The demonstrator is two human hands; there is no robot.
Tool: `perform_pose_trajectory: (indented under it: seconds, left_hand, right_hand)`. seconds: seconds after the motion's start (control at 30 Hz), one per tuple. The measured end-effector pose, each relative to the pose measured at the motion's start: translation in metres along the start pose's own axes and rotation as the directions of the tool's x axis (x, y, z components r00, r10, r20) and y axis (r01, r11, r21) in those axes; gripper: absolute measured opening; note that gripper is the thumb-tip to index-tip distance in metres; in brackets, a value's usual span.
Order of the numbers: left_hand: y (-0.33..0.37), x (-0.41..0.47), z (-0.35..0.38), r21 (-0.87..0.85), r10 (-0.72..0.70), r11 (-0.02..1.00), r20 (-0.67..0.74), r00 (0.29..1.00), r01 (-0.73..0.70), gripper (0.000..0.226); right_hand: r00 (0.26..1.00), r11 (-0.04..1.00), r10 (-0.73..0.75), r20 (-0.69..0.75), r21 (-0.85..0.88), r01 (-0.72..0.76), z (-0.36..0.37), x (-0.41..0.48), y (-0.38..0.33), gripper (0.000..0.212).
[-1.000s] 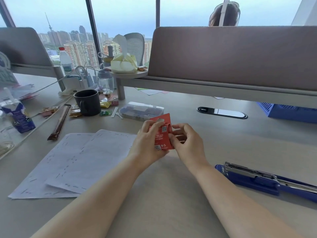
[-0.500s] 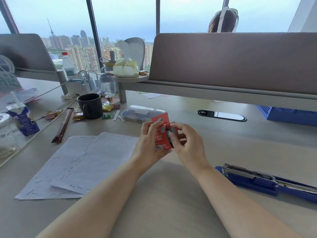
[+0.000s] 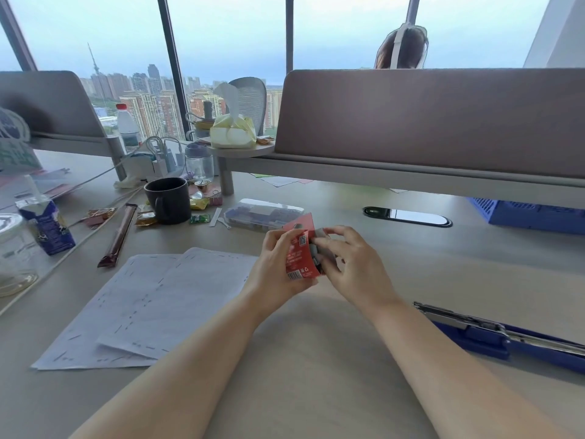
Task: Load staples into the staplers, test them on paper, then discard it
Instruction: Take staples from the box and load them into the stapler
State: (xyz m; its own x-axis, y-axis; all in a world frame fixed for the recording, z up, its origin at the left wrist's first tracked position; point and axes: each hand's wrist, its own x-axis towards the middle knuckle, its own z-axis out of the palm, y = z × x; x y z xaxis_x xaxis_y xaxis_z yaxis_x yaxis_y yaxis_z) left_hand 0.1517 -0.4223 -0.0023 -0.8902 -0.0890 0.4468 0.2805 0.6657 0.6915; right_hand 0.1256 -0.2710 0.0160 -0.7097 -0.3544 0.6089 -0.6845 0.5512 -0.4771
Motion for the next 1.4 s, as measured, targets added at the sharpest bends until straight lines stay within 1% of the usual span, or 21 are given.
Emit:
perform_pose_trajectory:
  seconds: [0.1,0.2,0.37,0.47,0.53,0.67,0.77,0.87,1.0,1.07,1.13,1.2,1.27,1.4]
  left_hand:
    - [-0.002,0.000,0.001,0.036,-0.004,0.999,0.025,1.000,0.003,0.084]
    - [-0.003,0.001,0.001,0.055,-0.006,0.998,0.036,0.999,0.004,0.085]
    - [-0.003,0.002,0.000,0.011,-0.025,1.000,0.044,0.999,0.025,0.085]
    - [-0.001,0.001,0.000,-0.039,-0.024,0.999,0.084,0.996,0.027,0.083]
    - [-0.002,0.001,0.001,-0.043,-0.018,0.999,0.111,0.994,0.023,0.084]
    - [-0.003,0.001,0.003,-0.005,-0.016,1.000,0.154,0.988,0.017,0.087]
    - [-0.003,0.000,0.004,-0.007,-0.013,1.000,0.152,0.988,0.014,0.086]
    - [-0.003,0.000,0.004,0.003,-0.005,1.000,0.134,0.991,0.005,0.088]
    - [-0.002,0.000,0.004,0.020,0.007,1.000,0.102,0.995,-0.010,0.087]
    - [-0.001,0.000,0.004,0.035,0.020,0.999,0.091,0.996,-0.024,0.086]
    - [0.000,0.000,0.004,0.043,0.028,0.999,0.088,0.996,-0.032,0.087]
    - [-0.001,0.000,0.004,0.049,0.026,0.998,0.093,0.995,-0.031,0.088]
    - [-0.001,0.000,0.004,0.041,0.019,0.999,0.090,0.996,-0.022,0.088]
    - [-0.002,0.000,0.003,0.029,0.013,0.999,0.095,0.995,-0.015,0.087]
  right_hand:
    - [1.000,0.999,0.026,0.016,-0.041,-0.025,-0.003,0.001,0.000,0.020]
    - [0.997,0.996,0.077,0.009,0.041,-0.077,-0.004,0.005,-0.001,0.005]
    - [0.976,0.960,0.214,-0.044,0.192,-0.202,-0.008,0.011,0.001,0.019]
    - [0.969,0.948,0.239,-0.056,0.231,-0.221,-0.010,0.012,0.000,0.026]
    - [0.971,0.951,0.233,-0.047,0.219,-0.218,-0.011,0.013,-0.001,0.027]
    - [0.976,0.963,0.217,-0.001,0.164,-0.214,-0.012,0.015,-0.005,0.016]
    - [0.971,0.965,0.230,0.067,0.113,-0.237,-0.014,0.016,-0.005,0.013]
    - [0.973,0.975,0.202,0.108,0.068,-0.210,-0.014,0.016,-0.005,0.010]
    - [0.987,0.990,0.139,0.077,-0.039,-0.136,-0.015,0.015,-0.008,0.013]
    - [0.989,0.989,0.139,0.057,-0.056,-0.136,-0.016,0.015,-0.007,0.014]
    - [0.982,0.984,0.181,0.053,-0.009,-0.181,-0.015,0.016,-0.006,0.013]
    - [0.966,0.963,0.252,0.056,0.082,-0.256,-0.014,0.017,-0.006,0.013]
    - [0.951,0.939,0.309,0.026,0.152,-0.309,-0.014,0.018,-0.005,0.013]
    - [0.941,0.934,0.329,-0.074,0.173,-0.313,-0.017,0.018,-0.003,0.013]
